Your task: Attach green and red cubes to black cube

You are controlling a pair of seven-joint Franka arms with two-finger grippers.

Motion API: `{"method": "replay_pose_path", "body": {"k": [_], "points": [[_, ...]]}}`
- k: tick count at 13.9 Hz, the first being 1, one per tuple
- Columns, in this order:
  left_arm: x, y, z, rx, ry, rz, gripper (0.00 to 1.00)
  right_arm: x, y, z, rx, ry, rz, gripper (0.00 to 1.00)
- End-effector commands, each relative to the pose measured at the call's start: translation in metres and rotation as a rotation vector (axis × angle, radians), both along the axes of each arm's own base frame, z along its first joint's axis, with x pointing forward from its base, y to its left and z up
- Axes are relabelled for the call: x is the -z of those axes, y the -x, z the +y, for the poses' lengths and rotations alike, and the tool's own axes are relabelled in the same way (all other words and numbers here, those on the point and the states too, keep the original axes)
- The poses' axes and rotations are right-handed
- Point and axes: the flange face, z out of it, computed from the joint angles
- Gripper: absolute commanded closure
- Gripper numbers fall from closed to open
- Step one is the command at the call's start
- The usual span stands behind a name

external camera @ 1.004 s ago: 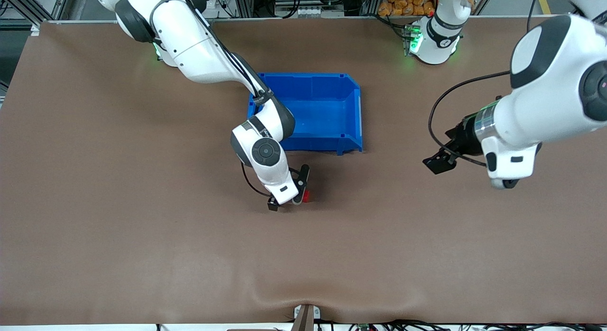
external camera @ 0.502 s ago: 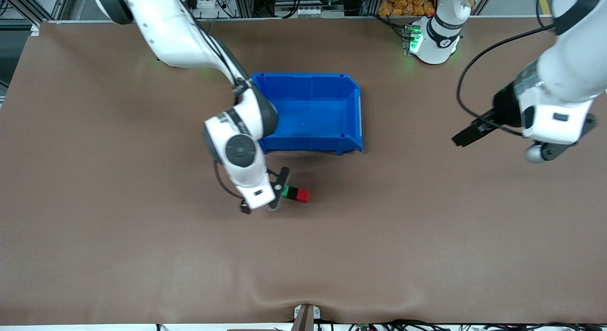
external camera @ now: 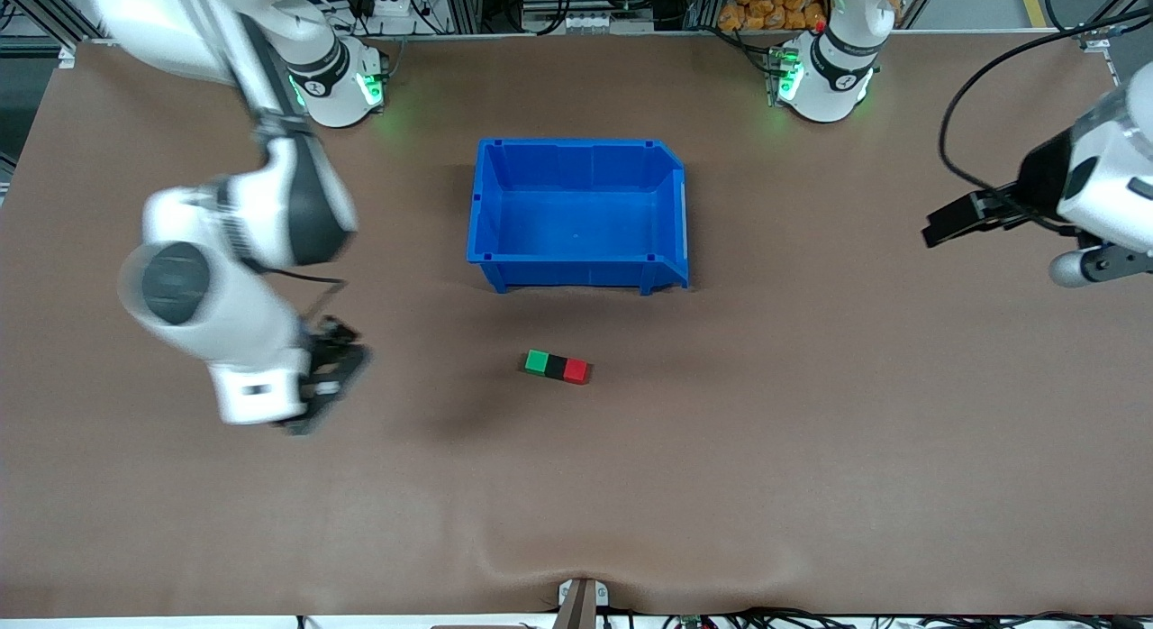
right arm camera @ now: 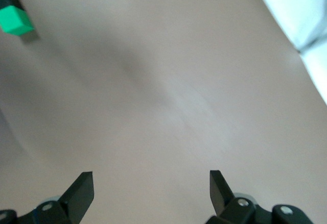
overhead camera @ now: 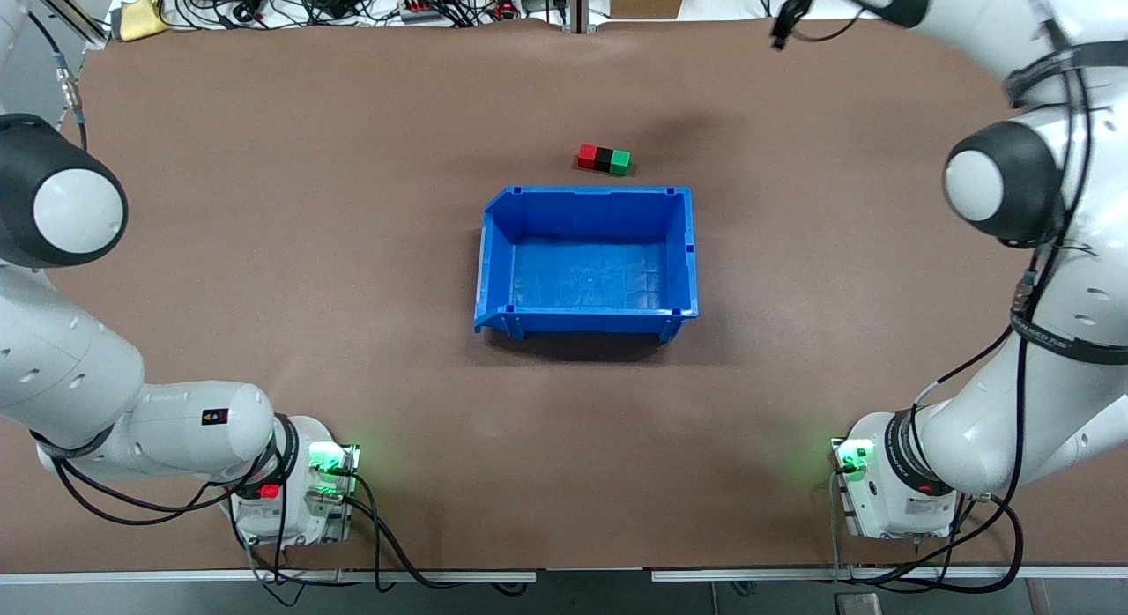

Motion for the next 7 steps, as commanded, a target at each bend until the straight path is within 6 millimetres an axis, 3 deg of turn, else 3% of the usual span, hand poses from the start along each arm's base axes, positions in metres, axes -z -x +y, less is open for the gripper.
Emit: {"method": "replay_pose_path", "body": {"k": [1,4,5,7], "points": [[0.001,0.034,0.017,0.068,-0.053,0.025,0.00,-0.027,0.007,-0.043,0.065,-0.008,-0.006,0.00],[0.013,0.072,0.020,0.109,-0.078,-0.028,0.00,-0.061,0.022,-0.111,0.312,0.034,0.019,0.00],[0.015,0.085,0.018,0.125,-0.084,-0.049,0.00,-0.075,0.029,-0.124,0.466,0.028,0.001,0.00],[0.014,0.102,0.015,0.129,-0.093,-0.059,0.00,-0.093,0.047,-0.139,0.615,0.028,0.014,0.00]]}}
